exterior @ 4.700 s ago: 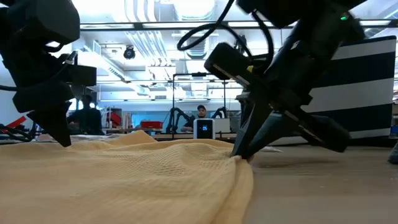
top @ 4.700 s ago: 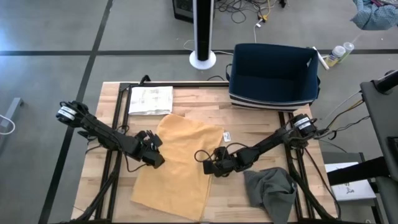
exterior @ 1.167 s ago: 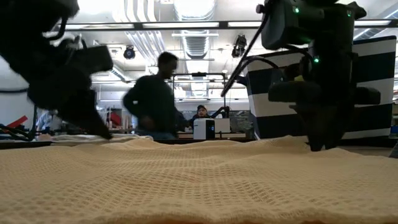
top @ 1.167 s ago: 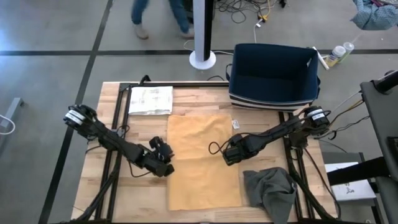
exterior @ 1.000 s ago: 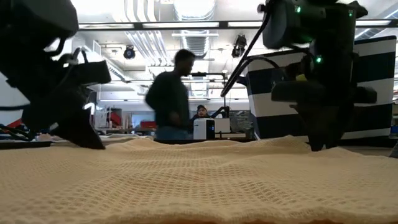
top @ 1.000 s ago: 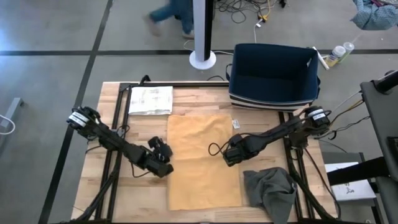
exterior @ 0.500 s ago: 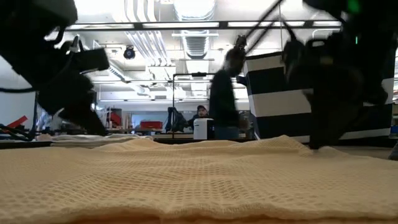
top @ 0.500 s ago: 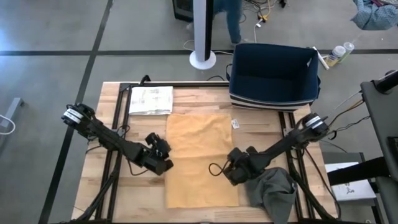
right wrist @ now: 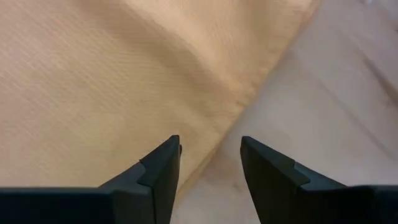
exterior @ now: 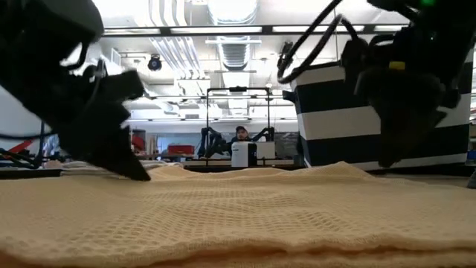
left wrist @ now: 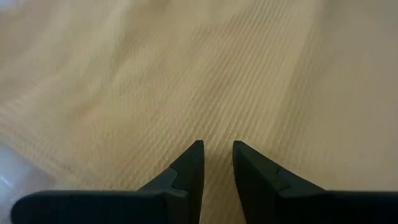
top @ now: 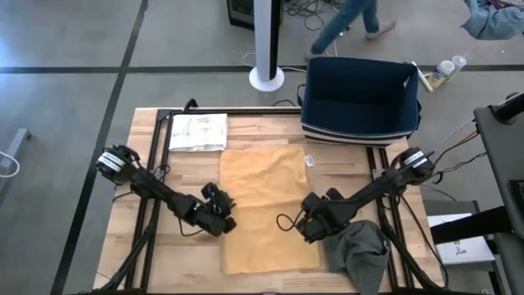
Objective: Fold towel
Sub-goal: Fold the yellow towel
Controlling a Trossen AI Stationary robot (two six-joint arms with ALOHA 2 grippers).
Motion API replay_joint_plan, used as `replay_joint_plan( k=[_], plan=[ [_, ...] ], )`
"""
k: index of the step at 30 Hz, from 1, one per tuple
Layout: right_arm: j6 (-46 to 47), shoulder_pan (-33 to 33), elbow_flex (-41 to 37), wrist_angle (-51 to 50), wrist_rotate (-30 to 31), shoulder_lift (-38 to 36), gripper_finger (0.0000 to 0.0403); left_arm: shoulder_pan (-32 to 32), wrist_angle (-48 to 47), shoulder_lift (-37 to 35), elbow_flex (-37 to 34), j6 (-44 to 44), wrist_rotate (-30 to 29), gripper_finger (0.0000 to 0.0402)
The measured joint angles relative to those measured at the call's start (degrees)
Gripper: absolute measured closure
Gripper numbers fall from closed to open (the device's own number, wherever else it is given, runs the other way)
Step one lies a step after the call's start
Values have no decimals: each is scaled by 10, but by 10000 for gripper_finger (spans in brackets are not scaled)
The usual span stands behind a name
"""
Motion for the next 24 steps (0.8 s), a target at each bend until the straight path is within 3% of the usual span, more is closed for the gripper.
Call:
replay_joint_plan(
  k=[9, 15, 19, 24],
  plan=[
    [-4, -8, -18, 8, -10, 42, 242, 0, -9, 13, 2, -7, -1, 325],
    [-11, -8, 9, 10, -14, 31, 244, -1, -100, -15, 2, -8, 6, 325],
    [-80, -2, 49, 3, 25, -11, 236, -1, -173, -39, 0, -14, 17, 325],
    [-229, 13, 63, 32, 64, -36, 227, -14, -217, -80, -2, -33, 67, 325]
  ],
)
